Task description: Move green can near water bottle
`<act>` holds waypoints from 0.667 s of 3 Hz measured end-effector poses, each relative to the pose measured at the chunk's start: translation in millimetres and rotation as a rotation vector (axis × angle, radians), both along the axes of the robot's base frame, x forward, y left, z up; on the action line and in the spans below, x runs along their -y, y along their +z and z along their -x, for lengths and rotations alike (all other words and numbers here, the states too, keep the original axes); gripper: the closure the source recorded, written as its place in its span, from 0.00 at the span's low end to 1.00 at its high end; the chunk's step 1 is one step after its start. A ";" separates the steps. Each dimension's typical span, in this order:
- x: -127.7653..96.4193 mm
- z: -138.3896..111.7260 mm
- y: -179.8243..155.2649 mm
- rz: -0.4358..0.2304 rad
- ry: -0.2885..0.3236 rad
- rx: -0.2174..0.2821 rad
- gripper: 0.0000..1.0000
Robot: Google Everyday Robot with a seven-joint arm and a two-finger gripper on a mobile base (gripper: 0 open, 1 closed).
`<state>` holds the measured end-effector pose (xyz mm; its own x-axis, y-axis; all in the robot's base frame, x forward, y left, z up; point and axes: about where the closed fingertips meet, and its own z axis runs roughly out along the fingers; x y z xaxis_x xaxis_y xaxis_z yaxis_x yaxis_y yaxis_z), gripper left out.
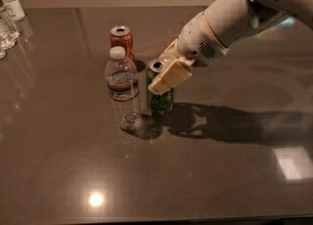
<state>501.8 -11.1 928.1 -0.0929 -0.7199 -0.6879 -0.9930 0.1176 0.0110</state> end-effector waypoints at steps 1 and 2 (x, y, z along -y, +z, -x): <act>-9.2 20.5 -2.4 0.004 0.026 0.018 1.00; -11.5 31.8 -8.3 0.003 0.033 0.050 0.84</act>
Offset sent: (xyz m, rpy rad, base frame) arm -0.0424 0.0100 -0.0183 0.0019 -0.0907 0.0327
